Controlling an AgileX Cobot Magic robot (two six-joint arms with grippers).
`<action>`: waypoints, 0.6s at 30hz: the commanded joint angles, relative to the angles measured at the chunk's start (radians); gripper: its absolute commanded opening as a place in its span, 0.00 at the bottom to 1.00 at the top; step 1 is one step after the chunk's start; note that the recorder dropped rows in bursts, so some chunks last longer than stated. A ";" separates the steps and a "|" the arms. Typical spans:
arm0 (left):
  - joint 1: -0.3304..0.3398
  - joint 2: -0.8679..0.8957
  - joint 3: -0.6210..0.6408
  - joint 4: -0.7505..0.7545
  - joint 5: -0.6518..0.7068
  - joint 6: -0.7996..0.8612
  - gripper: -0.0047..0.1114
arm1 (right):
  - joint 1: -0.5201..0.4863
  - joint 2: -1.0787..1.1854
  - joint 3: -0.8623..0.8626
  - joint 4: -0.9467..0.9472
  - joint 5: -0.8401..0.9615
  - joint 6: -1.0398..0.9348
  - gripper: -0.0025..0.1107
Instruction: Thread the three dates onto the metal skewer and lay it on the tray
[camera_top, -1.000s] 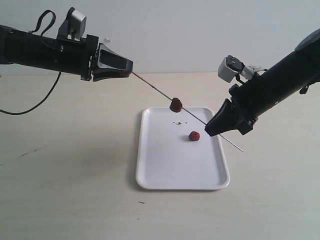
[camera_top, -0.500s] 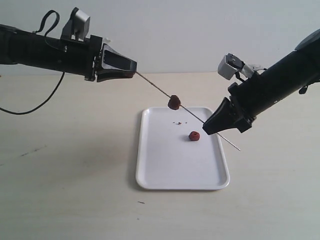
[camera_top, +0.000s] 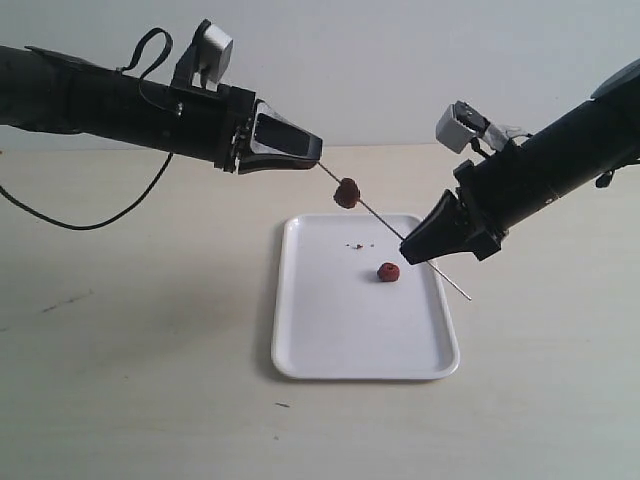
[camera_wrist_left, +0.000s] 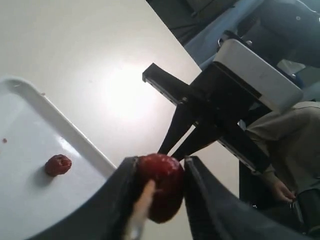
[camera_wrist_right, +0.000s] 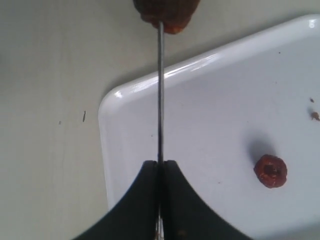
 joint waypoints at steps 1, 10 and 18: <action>-0.010 -0.011 -0.005 -0.010 0.022 0.007 0.32 | 0.001 -0.004 0.000 0.046 -0.010 -0.009 0.02; -0.010 -0.011 -0.005 0.001 0.020 0.028 0.59 | 0.001 -0.004 0.000 0.045 -0.052 -0.006 0.02; 0.003 -0.011 -0.005 0.019 -0.115 0.030 0.60 | -0.001 -0.004 0.000 0.045 -0.235 0.141 0.02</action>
